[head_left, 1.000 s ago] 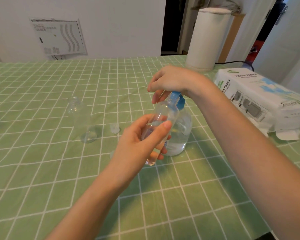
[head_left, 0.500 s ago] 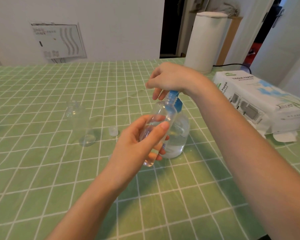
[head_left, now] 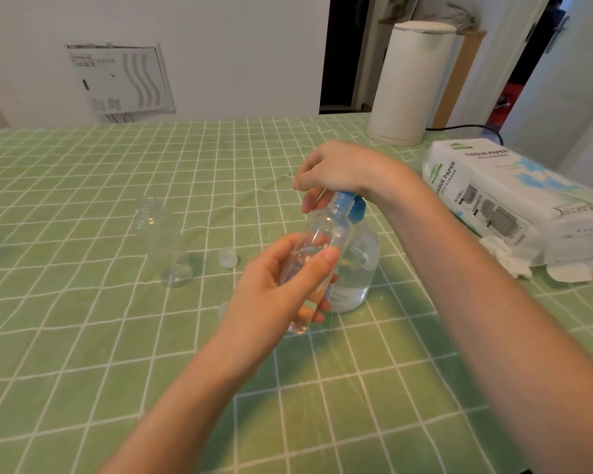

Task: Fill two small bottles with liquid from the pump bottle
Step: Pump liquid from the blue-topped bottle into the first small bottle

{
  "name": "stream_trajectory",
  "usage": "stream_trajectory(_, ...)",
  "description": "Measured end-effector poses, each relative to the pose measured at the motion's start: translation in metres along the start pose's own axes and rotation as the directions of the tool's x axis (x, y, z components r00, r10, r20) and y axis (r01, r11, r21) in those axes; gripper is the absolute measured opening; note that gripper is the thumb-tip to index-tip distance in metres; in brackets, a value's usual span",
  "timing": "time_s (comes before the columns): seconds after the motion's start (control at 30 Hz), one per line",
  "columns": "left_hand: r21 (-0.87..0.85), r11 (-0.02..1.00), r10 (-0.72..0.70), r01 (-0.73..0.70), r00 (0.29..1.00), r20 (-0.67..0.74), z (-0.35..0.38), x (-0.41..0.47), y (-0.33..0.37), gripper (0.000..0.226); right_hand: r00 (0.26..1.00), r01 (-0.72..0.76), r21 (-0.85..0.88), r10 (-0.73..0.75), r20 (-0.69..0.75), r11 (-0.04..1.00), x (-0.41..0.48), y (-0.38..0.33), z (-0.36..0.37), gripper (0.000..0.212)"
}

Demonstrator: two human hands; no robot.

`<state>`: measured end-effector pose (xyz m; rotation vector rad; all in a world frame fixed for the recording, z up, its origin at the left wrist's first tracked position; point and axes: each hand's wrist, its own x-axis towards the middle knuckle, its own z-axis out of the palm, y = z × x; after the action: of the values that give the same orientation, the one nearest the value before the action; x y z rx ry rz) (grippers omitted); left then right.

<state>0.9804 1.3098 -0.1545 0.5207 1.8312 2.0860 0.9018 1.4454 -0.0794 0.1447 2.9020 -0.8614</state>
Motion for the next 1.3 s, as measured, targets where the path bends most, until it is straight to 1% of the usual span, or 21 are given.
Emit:
stream_trajectory(0.1,-0.009,1.0,-0.008,0.008,1.0,-0.002,-0.001,0.0,0.0,0.043,1.0,-0.001,0.013,0.002,-0.021,1.0,-0.002,-0.001,0.001,0.037)
stream_trajectory(0.17,-0.006,1.0,-0.008,0.008,1.0,0.002,0.0,0.001,0.0,0.042,0.998,0.004,0.011,-0.003,-0.063,1.0,-0.003,-0.001,0.0,0.037)
stream_trajectory(0.27,-0.004,1.0,-0.001,0.001,1.0,0.003,-0.001,0.001,0.001,0.028,0.99,0.019,-0.057,-0.026,-0.141,0.998,-0.003,-0.005,-0.006,0.034)
stream_trajectory(0.3,-0.003,1.0,0.0,0.0,1.0,0.002,-0.002,0.001,0.001,0.026,0.987,0.022,-0.081,-0.035,-0.157,0.996,-0.003,-0.006,-0.008,0.033)
stream_trajectory(0.37,-0.002,1.0,0.002,-0.002,1.0,-0.001,-0.002,0.002,0.0,0.028,0.989,0.026,-0.081,-0.037,-0.14,0.996,-0.003,-0.007,-0.01,0.033)
stream_trajectory(0.47,0.002,1.0,0.004,-0.004,1.0,-0.005,-0.002,0.002,0.0,0.028,0.995,0.027,-0.05,-0.032,-0.096,0.998,-0.001,-0.007,-0.008,0.037)
stream_trajectory(0.57,0.0,1.0,0.0,0.0,1.0,-0.007,-0.002,0.002,0.0,0.027,0.996,0.029,-0.03,-0.032,-0.086,0.999,0.002,-0.004,-0.005,0.039)
stream_trajectory(0.73,0.001,1.0,-0.011,0.011,1.0,-0.006,0.0,0.0,0.0,0.038,0.999,-0.002,-0.008,0.002,-0.047,1.0,0.002,0.0,0.002,0.038)
stream_trajectory(0.83,0.006,1.0,-0.008,0.008,1.0,-0.002,0.0,-0.001,0.0,0.035,0.999,-0.003,0.005,0.003,-0.048,1.0,0.001,0.0,0.002,0.039)
stream_trajectory(0.97,0.007,1.0,0.001,-0.001,1.0,0.004,0.0,0.0,0.001,0.043,0.999,-0.004,-0.007,0.004,-0.053,1.0,0.0,-0.001,-0.001,0.04)
stream_trajectory(1.13,0.005,1.0,0.021,-0.021,1.0,0.011,-0.001,0.0,0.004,0.042,0.997,0.016,-0.086,-0.023,-0.077,0.996,0.0,-0.008,-0.01,0.033)
stream_trajectory(1.3,0.014,1.0,0.026,-0.026,1.0,0.008,-0.001,0.0,0.003,0.04,0.998,0.006,-0.051,-0.01,-0.064,0.999,-0.001,-0.007,-0.009,0.036)
